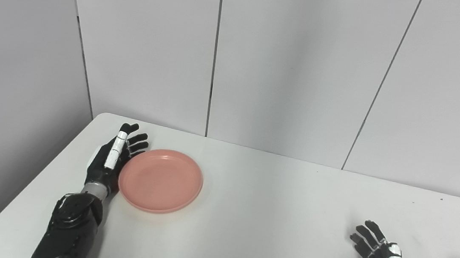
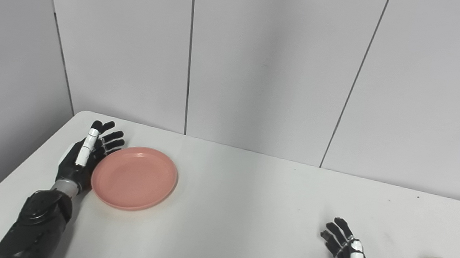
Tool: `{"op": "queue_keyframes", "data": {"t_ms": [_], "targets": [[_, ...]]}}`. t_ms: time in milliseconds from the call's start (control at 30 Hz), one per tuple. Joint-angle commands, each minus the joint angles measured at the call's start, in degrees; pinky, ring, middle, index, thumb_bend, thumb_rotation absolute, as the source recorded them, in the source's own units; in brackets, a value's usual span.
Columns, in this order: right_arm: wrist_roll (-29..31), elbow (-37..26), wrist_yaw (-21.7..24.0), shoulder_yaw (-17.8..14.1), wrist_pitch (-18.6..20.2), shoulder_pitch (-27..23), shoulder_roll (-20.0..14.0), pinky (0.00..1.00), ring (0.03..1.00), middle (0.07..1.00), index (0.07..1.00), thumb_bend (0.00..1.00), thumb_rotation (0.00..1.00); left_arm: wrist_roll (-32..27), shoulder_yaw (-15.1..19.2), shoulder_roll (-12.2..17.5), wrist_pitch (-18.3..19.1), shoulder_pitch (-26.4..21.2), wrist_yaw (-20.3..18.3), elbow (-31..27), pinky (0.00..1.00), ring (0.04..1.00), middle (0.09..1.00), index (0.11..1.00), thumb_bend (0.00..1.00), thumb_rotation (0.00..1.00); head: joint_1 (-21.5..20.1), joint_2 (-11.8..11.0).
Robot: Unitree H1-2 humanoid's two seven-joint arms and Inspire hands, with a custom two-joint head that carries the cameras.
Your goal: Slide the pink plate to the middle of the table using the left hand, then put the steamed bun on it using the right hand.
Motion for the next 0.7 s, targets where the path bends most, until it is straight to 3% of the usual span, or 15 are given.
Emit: {"op": "queue_keyframes", "data": {"t_ms": [0,333,667], "targets": [[-0.1,-1.1,-0.2,0.4,0.9,0.6,0.6,0.92,0.830,0.849,0.855,0.75,0.97,0.6,-0.7,0.2,0.7,-0.9,-0.6,-2.1,0.74,0.771,0.777,0.823,0.81,0.82,0.0,0.1],[-0.5,-2.3,-0.4,0.8,1.8,0.7,0.9,0.93,0.828,0.852,0.863,0.74,0.98,0.9,-2.6,-0.6,2.7,-0.3,-1.1,-6.3,0.71,0.762,0.766,0.817,0.80,0.83,-1.6,0.9],[-0.9,-3.3,-1.2,1.1,2.7,0.7,1.8,0.92,0.818,0.848,0.857,0.76,0.96,3.0,-3.6,-1.4,3.3,-0.9,-0.5,-6.5,0.73,0.763,0.779,0.832,0.80,0.86,-2.5,1.2]]}}
